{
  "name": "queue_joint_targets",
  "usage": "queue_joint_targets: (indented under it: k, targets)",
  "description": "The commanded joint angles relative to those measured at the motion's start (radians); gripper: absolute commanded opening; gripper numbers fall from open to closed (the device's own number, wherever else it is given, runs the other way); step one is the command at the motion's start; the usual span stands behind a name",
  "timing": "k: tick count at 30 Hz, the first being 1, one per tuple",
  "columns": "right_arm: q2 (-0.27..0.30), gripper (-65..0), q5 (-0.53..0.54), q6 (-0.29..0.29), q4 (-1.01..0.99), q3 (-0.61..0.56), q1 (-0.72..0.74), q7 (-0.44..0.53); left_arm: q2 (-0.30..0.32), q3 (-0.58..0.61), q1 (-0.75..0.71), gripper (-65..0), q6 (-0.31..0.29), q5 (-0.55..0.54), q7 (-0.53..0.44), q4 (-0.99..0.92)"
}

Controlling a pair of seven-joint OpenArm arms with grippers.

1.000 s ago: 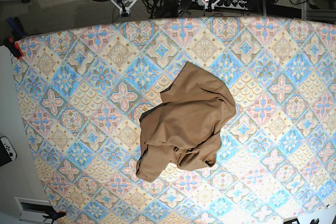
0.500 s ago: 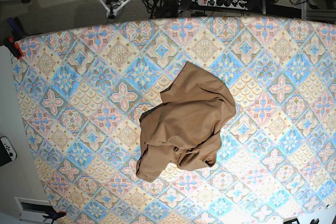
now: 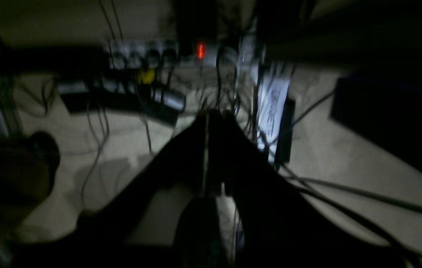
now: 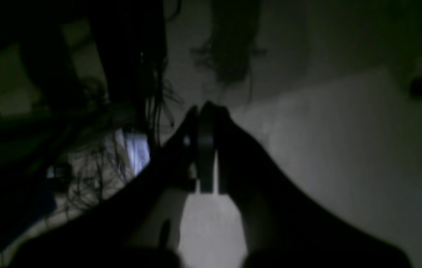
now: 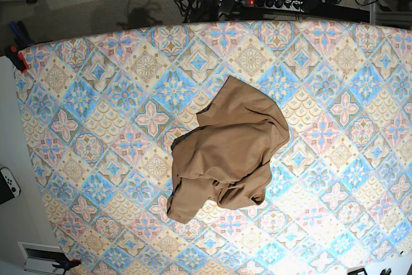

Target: Layout the t-shirt on the table in an organized manner, then fold the t-shirt properly

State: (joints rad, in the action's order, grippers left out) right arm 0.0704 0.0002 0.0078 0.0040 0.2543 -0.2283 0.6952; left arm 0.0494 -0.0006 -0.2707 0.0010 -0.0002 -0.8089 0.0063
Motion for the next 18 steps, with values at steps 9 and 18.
queue_joint_targets:
  k: [9, 18]
  targets:
    - [0.004, -65.0, 0.007, -0.001, -0.004, 0.001, -0.127, 0.424, 0.017, 0.003, -0.111, -65.0, 0.001, 0.001, -0.26, 0.06]
    - [0.002, -65.0, 0.005, -0.004, 0.084, 0.003, -0.211, 0.459, 0.019, 0.0, -0.339, -65.0, 0.001, 0.001, -0.264, 0.478]
